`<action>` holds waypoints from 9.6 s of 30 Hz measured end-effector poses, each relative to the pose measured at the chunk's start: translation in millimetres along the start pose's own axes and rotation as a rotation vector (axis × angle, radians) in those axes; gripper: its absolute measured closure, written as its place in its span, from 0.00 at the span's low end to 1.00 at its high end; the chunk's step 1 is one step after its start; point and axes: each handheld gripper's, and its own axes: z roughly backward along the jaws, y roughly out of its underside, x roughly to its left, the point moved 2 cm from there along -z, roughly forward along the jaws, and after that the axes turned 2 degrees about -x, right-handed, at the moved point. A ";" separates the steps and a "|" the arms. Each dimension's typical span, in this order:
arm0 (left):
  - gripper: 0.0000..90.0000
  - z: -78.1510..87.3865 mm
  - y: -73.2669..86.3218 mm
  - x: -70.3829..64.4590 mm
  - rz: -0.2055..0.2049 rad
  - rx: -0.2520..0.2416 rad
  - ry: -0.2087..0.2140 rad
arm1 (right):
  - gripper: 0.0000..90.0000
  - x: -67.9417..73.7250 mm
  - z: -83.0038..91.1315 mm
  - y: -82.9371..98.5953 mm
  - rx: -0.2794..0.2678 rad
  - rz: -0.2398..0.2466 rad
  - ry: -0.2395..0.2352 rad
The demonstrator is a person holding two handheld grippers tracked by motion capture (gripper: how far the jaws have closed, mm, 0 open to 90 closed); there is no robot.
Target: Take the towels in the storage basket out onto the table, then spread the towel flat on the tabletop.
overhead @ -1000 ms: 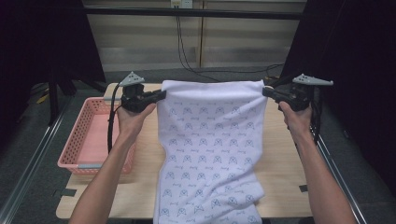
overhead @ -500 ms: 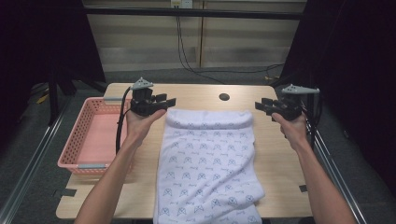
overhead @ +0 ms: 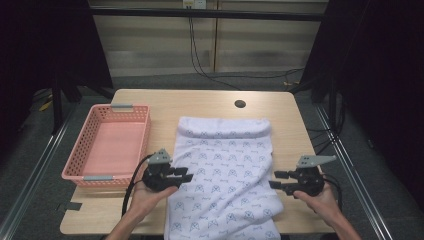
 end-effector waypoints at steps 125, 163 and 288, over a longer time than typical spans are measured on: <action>0.51 -42.1 -21.1 77.1 0.066 0.041 -0.219 | 0.56 -101.0 -55.7 -21.0 0.072 -0.029 0.290; 0.97 -59.3 -75.3 110.9 0.143 -0.111 -0.167 | 0.94 -134.4 -54.1 -65.0 -0.102 -0.131 0.217; 0.96 -46.7 -15.7 65.5 0.079 0.058 -0.152 | 0.97 -58.2 -26.6 6.0 0.130 -0.143 0.100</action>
